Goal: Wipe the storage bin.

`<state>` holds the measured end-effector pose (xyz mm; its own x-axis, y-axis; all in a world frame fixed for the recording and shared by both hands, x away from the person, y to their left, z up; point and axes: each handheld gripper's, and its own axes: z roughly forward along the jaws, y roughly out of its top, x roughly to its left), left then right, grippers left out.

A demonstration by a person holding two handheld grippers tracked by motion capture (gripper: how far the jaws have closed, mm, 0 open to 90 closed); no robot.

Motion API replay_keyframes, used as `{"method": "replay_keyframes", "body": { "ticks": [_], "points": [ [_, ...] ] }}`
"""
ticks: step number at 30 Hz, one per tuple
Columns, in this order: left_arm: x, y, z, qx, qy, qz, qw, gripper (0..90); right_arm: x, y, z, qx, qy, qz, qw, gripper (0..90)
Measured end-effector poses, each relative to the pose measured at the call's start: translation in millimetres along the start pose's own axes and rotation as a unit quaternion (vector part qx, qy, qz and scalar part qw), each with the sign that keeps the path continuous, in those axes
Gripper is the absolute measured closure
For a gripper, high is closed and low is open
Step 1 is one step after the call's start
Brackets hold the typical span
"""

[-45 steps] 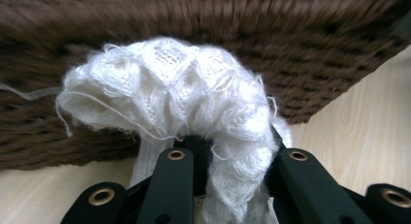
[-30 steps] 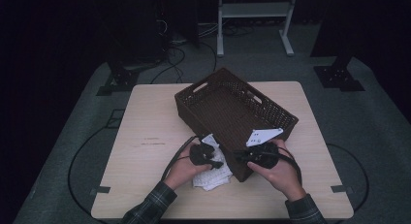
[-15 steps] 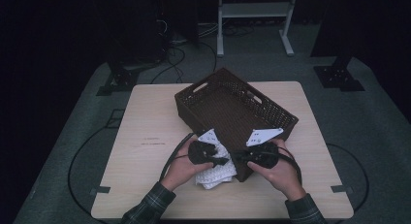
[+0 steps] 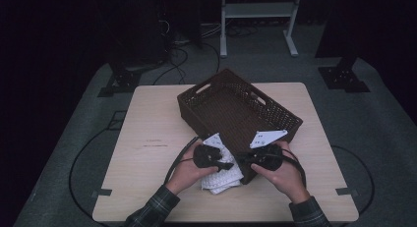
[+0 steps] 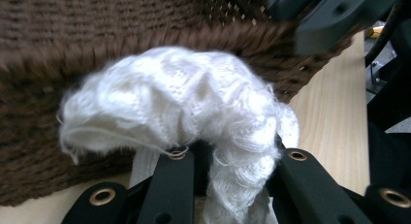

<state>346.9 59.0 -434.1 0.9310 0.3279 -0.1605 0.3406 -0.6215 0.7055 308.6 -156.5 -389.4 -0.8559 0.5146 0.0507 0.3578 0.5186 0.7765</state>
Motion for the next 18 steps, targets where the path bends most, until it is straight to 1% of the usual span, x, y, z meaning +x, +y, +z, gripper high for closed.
{"method": "replay_keyframes", "body": {
  "ticks": [3,5,7,9,10,11,12,14,16,18],
  "points": [
    [2.6,-4.4,6.9,0.014,-0.001,-0.004,0.9999,74.8,0.3,0.3,0.6,-0.001,-0.002,0.000,1.0000,79.8],
    [4.5,-7.6,11.0,0.018,-0.004,-0.008,0.9998,74.8,-0.1,0.4,1.2,-0.003,-0.003,0.001,1.0000,79.8],
    [6.0,-12.6,16.7,0.025,-0.004,-0.017,0.9995,74.7,-0.9,0.3,1.5,-0.005,-0.002,0.001,1.0000,79.8],
    [7.6,-16.9,21.5,0.034,-0.003,-0.022,0.9992,74.6,-1.2,0.5,2.0,-0.006,-0.001,0.003,1.0000,79.8],
    [8.4,-18.3,22.8,0.037,-0.003,-0.021,0.9991,74.6,-1.3,0.7,2.3,-0.006,-0.002,0.001,1.0000,79.8],
    [8.5,-19.7,24.4,0.038,-0.003,-0.026,0.9989,74.6,-1.2,0.8,2.4,-0.006,-0.002,0.001,1.0000,79.8],
    [8.9,-20.6,25.3,0.042,-0.003,-0.023,0.9988,74.6,-1.2,0.9,2.5,-0.006,-0.003,0.001,1.0000,79.8],
    [6.8,-22.1,27.7,0.044,0.002,-0.025,0.9987,74.6,-1.1,0.9,2.4,-0.005,-0.003,0.001,1.0000,79.8],
    [3.9,-23.1,30.1,0.051,0.007,-0.020,0.9985,74.6,-1.1,1.0,2.5,-0.006,-0.003,0.002,1.0000,79.8],
    [0.7,-22.1,29.9,0.051,0.009,-0.013,0.9985,74.7,-0.8,1.1,2.7,-0.006,-0.004,0.004,1.0000,79.8]
  ]
}}
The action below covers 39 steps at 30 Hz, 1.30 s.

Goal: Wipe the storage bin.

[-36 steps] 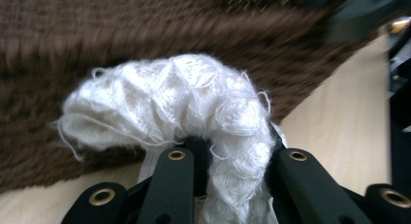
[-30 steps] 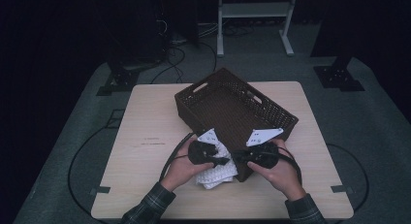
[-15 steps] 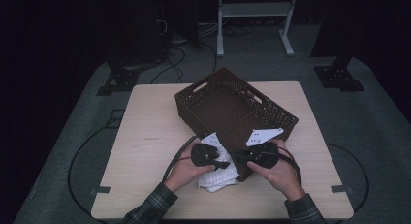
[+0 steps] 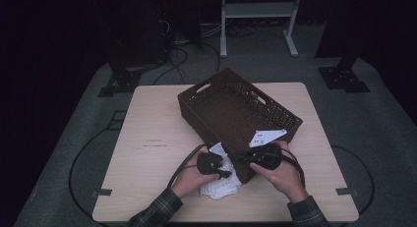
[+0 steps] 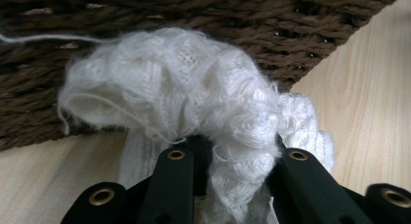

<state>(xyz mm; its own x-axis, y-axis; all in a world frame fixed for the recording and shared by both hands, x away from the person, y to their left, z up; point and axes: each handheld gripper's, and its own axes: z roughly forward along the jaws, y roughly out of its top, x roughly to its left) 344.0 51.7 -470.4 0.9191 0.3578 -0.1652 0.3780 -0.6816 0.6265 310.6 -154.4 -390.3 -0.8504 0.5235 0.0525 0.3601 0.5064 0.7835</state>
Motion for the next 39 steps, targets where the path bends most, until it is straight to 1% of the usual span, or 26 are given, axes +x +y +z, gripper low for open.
{"method": "replay_keyframes", "body": {
  "ticks": [3,6,10,12,13,15,18,20,22,23,27,29,33,35,39],
  "points": [
    [-5.8,2.4,-2.3,-0.005,-0.010,0.006,0.9999,75.0,0.0,-0.1,-0.2,0.001,0.001,0.001,1.0000,79.8],
    [-13.1,6.9,-5.5,-0.018,-0.021,0.016,0.9995,75.2,0.3,0.1,-0.2,0.001,0.000,0.002,1.0000,79.8],
    [-18.7,12.5,-12.7,-0.034,-0.022,0.029,0.9987,75.3,0.5,0.5,-0.4,0.002,-0.002,0.000,1.0000,79.9],
    [-20.0,14.5,-18.1,-0.053,-0.029,0.028,0.9978,75.3,0.6,0.5,-0.4,0.003,-0.002,0.000,1.0000,79.9],
    [-20.8,15.8,-21.5,-0.056,-0.030,0.030,0.9975,75.4,0.6,0.6,-0.4,0.003,-0.002,0.000,1.0000,79.9],
    [-22.9,18.7,-28.6,-0.075,-0.039,0.033,0.9959,75.4,0.6,0.7,-0.4,0.003,-0.002,0.000,1.0000,79.9],
    [-25.9,21.7,-36.4,-0.093,-0.048,0.034,0.9940,75.5,0.5,0.9,-0.4,0.003,-0.003,-0.001,1.0000,79.9],
    [-27.3,22.9,-39.2,-0.095,-0.049,0.037,0.9935,75.5,0.3,0.9,-0.5,0.002,-0.002,-0.001,1.0000,79.9],
    [-27.7,22.9,-38.6,-0.095,-0.048,0.038,0.9936,75.5,0.2,1.0,-0.6,0.002,-0.002,-0.001,1.0000,79.9],
    [-26.8,22.7,-38.6,-0.091,-0.049,0.040,0.9939,75.5,0.3,0.9,-0.5,0.003,-0.002,-0.001,1.0000,79.9],
    [-23.2,19.7,-38.1,-0.079,-0.039,0.038,0.9953,75.5,0.6,0.6,-0.2,0.003,-0.002,-0.002,1.0000,79.8],
    [-21.0,17.6,-39.5,-0.081,-0.033,0.035,0.9956,75.5,0.6,0.5,-0.2,0.004,-0.001,-0.001,1.0000,79.8],
    [-14.6,12.5,-46.7,-0.077,-0.018,0.032,0.9964,75.2,0.6,0.4,-0.1,0.003,-0.002,-0.003,1.0000,79.8],
    [-10.9,8.9,-51.7,-0.080,-0.010,0.024,0.9964,75.2,0.6,0.4,-0.1,0.003,-0.002,-0.003,1.0000,79.8],
    [-0.6,-1.3,-65.3,-0.082,0.012,0.009,0.9966,75.1,0.3,0.3,0.1,0.002,-0.002,-0.006,1.0000,79.7]
  ]
}}
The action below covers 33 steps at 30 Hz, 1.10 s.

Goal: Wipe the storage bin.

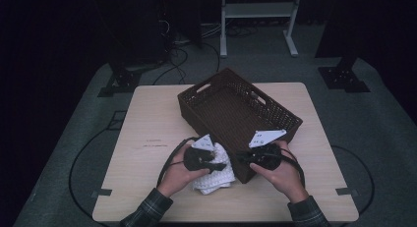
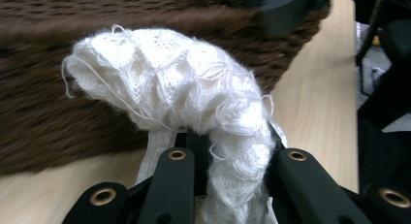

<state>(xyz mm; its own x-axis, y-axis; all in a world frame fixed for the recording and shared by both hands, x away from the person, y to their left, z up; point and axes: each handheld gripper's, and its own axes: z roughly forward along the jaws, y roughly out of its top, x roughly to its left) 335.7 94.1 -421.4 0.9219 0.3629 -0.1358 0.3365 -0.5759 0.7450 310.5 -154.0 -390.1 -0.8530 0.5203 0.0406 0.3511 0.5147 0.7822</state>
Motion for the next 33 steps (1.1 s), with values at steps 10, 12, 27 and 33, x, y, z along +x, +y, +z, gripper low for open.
{"method": "replay_keyframes", "body": {
  "ticks": [10,12,27,33],
  "points": [
    [23.1,-32.1,-34.1,0.001,0.044,-0.046,0.9980,74.1,0.5,0.2,-0.2,0.001,-0.001,0.001,1.0000,79.5],
    [25.8,-39.2,-39.7,0.003,0.054,-0.054,0.9971,74.0,0.3,0.7,-0.8,-0.001,-0.002,0.000,1.0000,78.4],
    [42.1,-82.4,-74.3,0.013,0.104,-0.102,0.9893,73.9,-7.4,-17.1,-45.5,-0.038,-0.028,0.018,0.9987,89.0],
    [45.8,-91.5,-83.8,0.008,0.116,-0.117,0.9864,73.8,-11.5,-36.2,-52.2,-0.028,-0.035,0.034,0.9984,89.3]
  ]
}}
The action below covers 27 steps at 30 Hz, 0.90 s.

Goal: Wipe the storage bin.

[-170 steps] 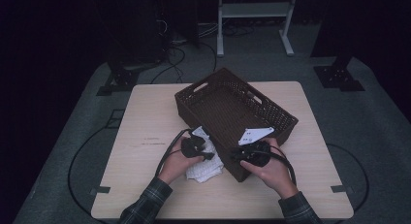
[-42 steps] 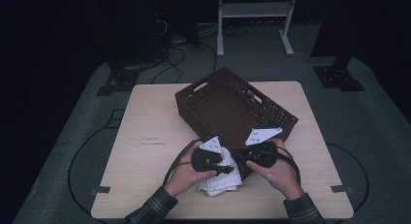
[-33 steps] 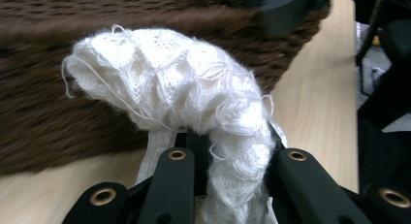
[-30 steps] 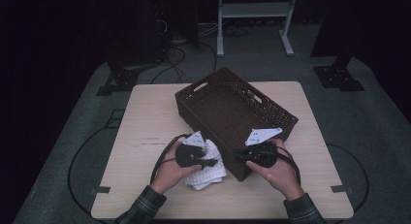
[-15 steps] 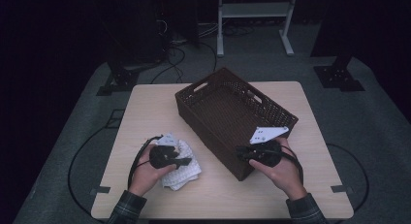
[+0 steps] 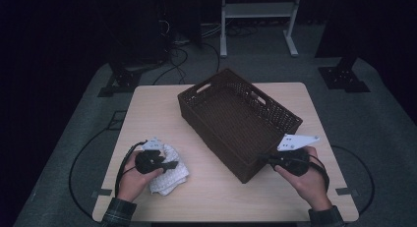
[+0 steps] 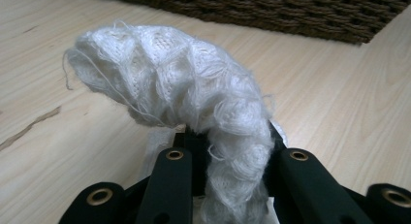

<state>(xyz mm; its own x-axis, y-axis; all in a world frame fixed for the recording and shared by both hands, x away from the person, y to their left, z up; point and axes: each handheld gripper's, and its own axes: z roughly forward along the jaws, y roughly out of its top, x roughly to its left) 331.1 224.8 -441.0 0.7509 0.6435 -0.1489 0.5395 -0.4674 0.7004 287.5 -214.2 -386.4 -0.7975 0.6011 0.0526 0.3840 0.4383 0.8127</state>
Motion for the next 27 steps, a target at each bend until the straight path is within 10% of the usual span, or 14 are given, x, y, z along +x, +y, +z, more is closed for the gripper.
{"method": "replay_keyframes", "body": {
  "ticks": [27],
  "points": [
    [2.6,-4.1,-0.4,0.001,-0.002,-0.008,1.0000,73.7,31.0,40.7,69.2,0.017,0.066,-0.052,0.9963,89.2]
  ]
}}
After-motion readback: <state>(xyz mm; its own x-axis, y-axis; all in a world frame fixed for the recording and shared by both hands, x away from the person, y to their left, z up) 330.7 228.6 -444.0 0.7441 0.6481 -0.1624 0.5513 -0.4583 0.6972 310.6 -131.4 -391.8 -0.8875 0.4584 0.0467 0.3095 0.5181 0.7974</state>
